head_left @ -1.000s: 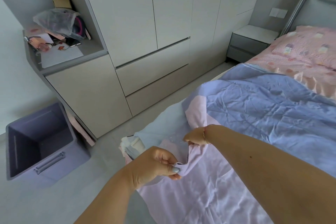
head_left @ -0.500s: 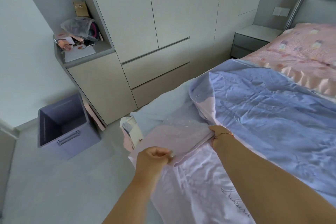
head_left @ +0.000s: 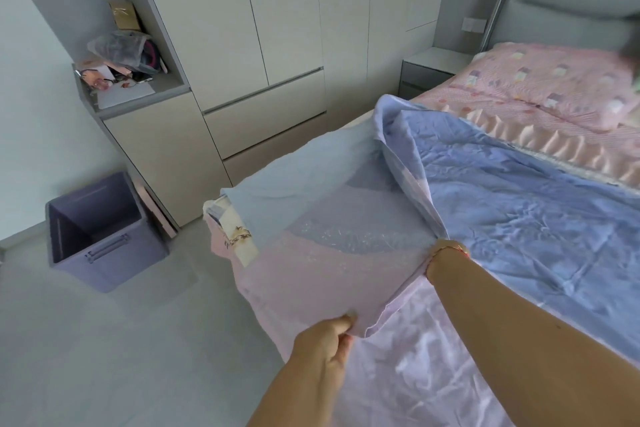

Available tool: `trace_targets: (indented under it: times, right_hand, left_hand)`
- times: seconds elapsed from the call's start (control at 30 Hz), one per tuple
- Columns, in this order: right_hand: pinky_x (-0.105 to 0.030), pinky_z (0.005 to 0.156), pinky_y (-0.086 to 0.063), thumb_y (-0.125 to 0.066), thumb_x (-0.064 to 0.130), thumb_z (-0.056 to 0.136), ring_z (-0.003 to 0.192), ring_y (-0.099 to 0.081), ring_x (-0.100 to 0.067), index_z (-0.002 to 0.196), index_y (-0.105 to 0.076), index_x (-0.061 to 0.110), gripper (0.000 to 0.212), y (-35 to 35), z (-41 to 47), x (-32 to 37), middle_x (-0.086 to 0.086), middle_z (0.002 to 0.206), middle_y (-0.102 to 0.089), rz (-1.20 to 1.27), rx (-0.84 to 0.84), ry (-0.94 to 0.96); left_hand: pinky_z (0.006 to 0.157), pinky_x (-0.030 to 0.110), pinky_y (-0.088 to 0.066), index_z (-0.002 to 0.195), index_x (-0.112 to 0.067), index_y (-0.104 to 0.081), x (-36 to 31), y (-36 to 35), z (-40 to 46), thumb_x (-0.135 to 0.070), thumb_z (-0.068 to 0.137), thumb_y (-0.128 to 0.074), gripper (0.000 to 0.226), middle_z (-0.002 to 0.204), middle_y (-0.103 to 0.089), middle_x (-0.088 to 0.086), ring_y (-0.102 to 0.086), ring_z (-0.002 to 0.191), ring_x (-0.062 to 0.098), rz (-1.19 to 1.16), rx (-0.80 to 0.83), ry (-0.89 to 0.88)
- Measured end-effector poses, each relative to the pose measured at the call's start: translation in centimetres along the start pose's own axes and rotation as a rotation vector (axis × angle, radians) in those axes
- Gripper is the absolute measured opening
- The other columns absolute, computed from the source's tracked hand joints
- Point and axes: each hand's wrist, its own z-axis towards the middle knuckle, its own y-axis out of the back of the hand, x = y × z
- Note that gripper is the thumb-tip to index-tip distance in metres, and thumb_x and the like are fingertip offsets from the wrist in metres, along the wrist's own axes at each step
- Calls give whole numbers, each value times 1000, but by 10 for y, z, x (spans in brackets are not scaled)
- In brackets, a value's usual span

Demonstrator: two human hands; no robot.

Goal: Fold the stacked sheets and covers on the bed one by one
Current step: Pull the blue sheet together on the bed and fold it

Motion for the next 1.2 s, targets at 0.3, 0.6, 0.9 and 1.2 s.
trace_targets:
  times: [0.3,0.6,0.9,1.2]
  right_hand:
    - [-8,29,-27,-39,7,98,33,-39,-17,68,-40,7,30,108,-57,-120,-6,38,-47,748,118,-359]
    - [-23,41,-51,-50,-1,94,60,-47,-19,81,-51,3,14,190,-72,-189,-9,74,-49,791,247,-221]
    - [-22,35,-47,-53,5,94,51,-52,-17,73,-52,4,21,289,-79,-279,-9,64,-50,497,370,-102]
    - [-20,34,-47,-53,5,94,39,-56,-14,72,-52,4,22,362,-106,-346,-10,65,-52,496,396,-50]
  left_hand:
    - [69,24,-54,145,-5,-39,94,9,-89,22,84,-54,69,121,-58,13,-64,88,20,154,112,-182]
    - [73,24,-56,143,7,-36,189,4,-147,22,86,-49,60,129,-57,15,-63,102,24,99,179,-275]
    - [73,21,-57,143,5,-36,314,-12,-227,24,87,-45,59,98,-64,3,-64,90,17,6,119,-343]
    - [68,20,-58,144,5,-35,401,-11,-291,25,88,-42,59,95,-65,3,-64,90,20,-23,138,-381]
